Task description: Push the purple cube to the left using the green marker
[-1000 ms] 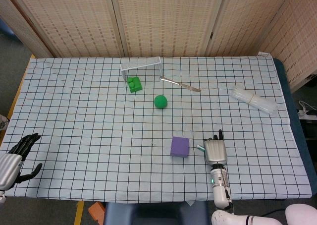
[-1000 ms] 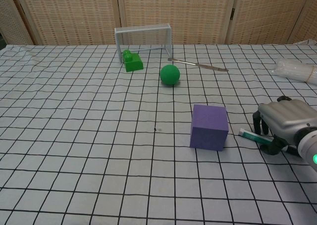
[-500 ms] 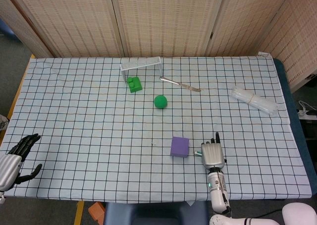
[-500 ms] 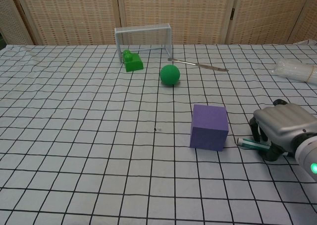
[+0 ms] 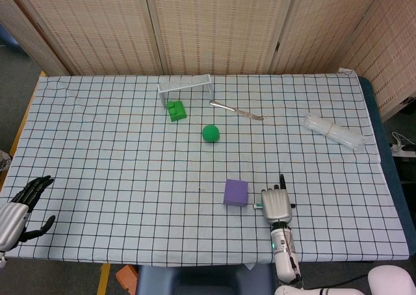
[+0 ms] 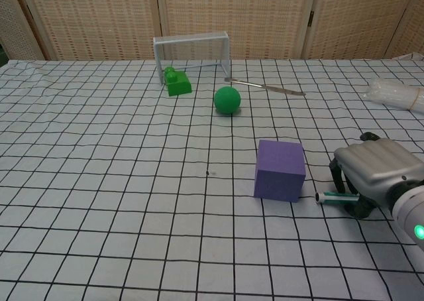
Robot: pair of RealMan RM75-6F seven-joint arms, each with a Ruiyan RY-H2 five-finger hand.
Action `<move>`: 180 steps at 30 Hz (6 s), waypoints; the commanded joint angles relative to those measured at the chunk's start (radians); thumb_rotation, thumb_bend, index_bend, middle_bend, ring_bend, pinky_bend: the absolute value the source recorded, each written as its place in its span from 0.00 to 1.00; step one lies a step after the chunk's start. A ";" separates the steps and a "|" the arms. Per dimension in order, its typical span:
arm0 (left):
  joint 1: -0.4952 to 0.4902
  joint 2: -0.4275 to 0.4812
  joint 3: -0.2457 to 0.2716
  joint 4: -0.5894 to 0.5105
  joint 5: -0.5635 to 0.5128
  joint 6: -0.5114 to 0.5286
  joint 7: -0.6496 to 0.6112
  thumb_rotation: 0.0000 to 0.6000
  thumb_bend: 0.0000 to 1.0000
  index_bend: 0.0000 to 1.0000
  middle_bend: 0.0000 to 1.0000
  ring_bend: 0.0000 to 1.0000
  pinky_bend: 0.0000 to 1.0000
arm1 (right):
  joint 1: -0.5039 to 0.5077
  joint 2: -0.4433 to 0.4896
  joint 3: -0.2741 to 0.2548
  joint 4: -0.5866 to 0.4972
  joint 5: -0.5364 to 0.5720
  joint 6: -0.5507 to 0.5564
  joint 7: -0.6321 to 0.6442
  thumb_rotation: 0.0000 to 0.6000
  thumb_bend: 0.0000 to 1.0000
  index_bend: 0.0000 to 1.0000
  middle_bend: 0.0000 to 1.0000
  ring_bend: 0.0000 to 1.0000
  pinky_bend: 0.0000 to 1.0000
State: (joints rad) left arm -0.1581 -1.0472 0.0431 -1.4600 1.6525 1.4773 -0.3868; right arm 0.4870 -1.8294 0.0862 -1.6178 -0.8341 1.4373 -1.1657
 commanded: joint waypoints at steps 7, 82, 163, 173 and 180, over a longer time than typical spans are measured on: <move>0.001 0.001 0.000 0.000 -0.001 0.002 0.000 1.00 0.39 0.00 0.00 0.00 0.19 | 0.003 -0.007 -0.012 0.015 0.001 -0.008 -0.009 1.00 0.31 0.67 0.60 0.41 0.16; 0.008 0.008 -0.015 0.005 -0.038 -0.007 -0.013 1.00 0.40 0.00 0.00 0.01 0.20 | 0.339 -0.247 0.212 0.208 0.098 -0.207 -0.013 1.00 0.43 0.86 0.73 0.50 0.24; 0.006 -0.019 -0.036 -0.017 -0.073 -0.030 0.101 1.00 0.40 0.00 0.00 0.01 0.20 | 0.404 0.118 -0.033 0.042 0.230 -0.054 0.198 1.00 0.43 0.83 0.73 0.50 0.24; -0.008 -0.038 -0.043 -0.032 -0.097 -0.066 0.170 1.00 0.39 0.00 0.00 0.01 0.20 | 0.289 0.223 -0.120 0.041 0.113 -0.164 0.346 1.00 0.43 0.62 0.61 0.41 0.20; -0.013 -0.040 -0.045 -0.034 -0.104 -0.078 0.179 1.00 0.39 0.00 0.00 0.01 0.20 | 0.246 0.266 -0.146 0.011 0.064 -0.224 0.387 1.00 0.40 0.11 0.25 0.19 0.12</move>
State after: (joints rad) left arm -0.1707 -1.0871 -0.0018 -1.4941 1.5486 1.3992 -0.2073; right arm 0.7404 -1.5718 -0.0544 -1.5986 -0.7621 1.2184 -0.7833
